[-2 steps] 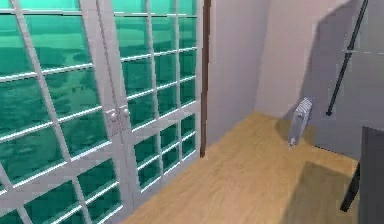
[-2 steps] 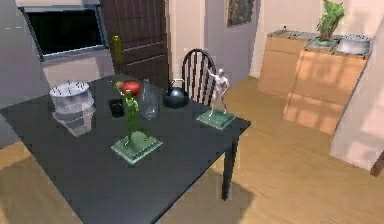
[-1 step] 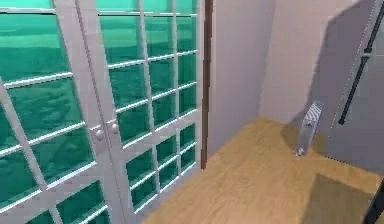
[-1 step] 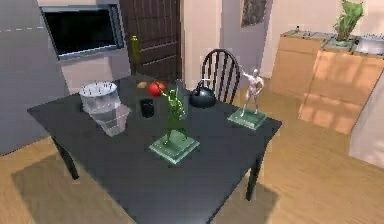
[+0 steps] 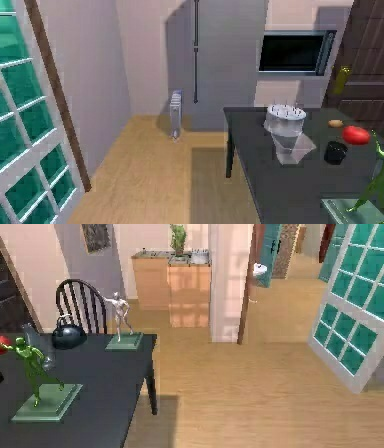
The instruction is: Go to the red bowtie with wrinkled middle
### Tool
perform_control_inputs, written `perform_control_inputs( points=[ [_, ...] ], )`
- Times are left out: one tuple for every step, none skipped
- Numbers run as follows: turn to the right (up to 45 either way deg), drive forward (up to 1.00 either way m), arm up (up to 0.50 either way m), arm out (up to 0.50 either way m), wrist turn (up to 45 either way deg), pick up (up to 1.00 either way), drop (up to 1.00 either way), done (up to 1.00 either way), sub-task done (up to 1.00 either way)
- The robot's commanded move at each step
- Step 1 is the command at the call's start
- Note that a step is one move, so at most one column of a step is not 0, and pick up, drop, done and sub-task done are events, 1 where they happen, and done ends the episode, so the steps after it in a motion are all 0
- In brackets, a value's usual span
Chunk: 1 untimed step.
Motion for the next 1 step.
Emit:
perform_control_inputs(
  points=[
    [0.0,1.0,0.0,0.0,0.0,0.0,0.0,0.0,0.0]
  ],
)
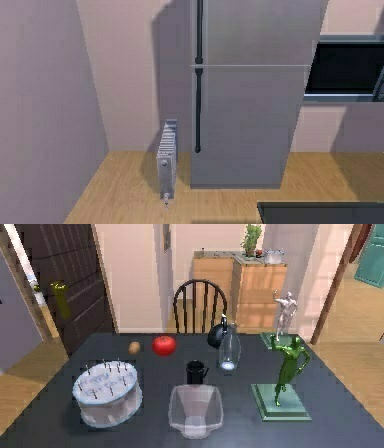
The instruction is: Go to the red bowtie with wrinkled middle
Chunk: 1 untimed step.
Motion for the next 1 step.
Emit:
perform_control_inputs(
  points=[
    [3.0,0.0,0.0,0.0,0.0,0.0,0.0,0.0,0.0]
  ],
)
